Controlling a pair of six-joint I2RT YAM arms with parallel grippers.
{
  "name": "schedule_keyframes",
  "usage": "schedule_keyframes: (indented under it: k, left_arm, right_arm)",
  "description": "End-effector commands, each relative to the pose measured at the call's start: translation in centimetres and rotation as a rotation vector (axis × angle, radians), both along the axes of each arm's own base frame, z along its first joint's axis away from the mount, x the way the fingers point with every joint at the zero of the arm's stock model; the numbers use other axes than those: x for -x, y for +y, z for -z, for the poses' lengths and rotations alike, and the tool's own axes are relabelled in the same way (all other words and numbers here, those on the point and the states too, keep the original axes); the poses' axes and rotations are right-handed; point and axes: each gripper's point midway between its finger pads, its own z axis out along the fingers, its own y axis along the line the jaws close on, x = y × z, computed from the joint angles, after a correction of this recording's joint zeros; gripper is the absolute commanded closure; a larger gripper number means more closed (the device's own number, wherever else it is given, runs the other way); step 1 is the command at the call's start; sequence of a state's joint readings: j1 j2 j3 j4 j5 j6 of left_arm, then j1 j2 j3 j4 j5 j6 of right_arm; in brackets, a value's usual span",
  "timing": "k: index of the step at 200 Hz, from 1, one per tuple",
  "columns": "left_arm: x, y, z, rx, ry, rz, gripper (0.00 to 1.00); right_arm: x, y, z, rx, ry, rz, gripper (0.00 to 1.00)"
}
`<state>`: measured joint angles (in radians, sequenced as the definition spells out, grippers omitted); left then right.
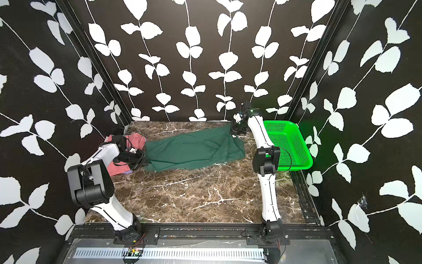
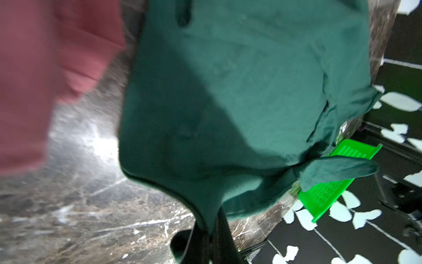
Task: Fold and stack t-shirts
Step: Fold the T-shirt.
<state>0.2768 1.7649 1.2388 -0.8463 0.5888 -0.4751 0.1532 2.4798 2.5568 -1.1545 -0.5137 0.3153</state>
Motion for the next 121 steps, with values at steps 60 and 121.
schedule_keyframes:
  k: [60, 121]
  left_arm:
    - [-0.5, 0.6, 2.5, 0.056, 0.042, -0.009, 0.88]
    - [-1.3, 1.2, 2.5, 0.097, 0.013, -0.029, 0.88]
  right_arm:
    - [-7.2, 0.4, -2.2, -0.081, -0.238, 0.136, 1.00]
    - [-8.5, 0.7, -2.2, -0.175, -0.232, 0.185, 1.00]
